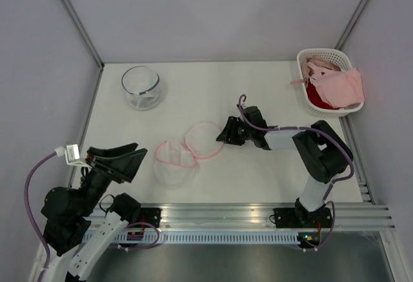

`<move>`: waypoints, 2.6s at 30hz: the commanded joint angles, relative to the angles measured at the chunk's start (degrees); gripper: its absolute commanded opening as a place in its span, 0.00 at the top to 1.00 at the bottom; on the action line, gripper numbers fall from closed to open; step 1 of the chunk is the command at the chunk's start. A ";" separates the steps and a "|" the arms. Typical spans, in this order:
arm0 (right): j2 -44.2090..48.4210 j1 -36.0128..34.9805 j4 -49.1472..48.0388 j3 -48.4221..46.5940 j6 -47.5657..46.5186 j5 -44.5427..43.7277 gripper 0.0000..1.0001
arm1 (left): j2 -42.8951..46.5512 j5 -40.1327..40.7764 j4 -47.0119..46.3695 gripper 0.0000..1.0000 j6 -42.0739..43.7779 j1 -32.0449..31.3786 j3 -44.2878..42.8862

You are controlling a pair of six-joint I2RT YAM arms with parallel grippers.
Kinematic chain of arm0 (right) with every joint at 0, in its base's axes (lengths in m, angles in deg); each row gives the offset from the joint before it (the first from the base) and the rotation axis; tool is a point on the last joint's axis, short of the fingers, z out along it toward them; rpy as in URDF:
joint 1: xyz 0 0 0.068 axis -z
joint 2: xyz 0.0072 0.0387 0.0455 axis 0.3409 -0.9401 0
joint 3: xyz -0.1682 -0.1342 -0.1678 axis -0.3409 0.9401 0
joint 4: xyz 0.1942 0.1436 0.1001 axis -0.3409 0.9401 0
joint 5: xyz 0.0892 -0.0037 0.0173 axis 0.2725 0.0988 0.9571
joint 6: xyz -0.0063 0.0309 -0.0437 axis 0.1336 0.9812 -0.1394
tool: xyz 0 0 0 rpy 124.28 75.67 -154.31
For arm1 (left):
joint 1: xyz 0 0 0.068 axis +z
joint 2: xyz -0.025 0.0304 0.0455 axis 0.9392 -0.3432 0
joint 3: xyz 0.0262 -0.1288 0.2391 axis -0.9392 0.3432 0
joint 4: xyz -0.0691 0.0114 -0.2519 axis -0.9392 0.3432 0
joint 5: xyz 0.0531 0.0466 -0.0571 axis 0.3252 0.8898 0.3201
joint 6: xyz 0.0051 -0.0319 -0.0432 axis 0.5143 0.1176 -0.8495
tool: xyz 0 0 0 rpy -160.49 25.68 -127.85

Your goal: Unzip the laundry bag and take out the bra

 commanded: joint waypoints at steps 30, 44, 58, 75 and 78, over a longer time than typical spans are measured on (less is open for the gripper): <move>26.11 11.14 34.74 -19.12 -23.02 -44.36 1.00 | -1.43 -0.90 -1.47 0.00 -0.38 0.12 2.17; 15.93 1.75 40.37 -29.58 -33.31 -54.98 0.99 | 0.42 -0.55 -1.38 0.00 0.06 0.13 3.14; -3.93 -16.19 39.93 -43.20 -39.99 -73.10 1.00 | 1.65 0.06 -0.42 0.00 0.24 0.12 2.79; -6.32 -24.01 29.11 -39.34 -51.07 -51.14 0.85 | 3.41 0.33 -0.68 0.01 -0.38 0.12 3.05; -6.15 -25.33 29.12 -37.85 -50.90 -44.83 0.58 | 3.23 0.33 -0.94 0.00 -0.29 0.12 2.97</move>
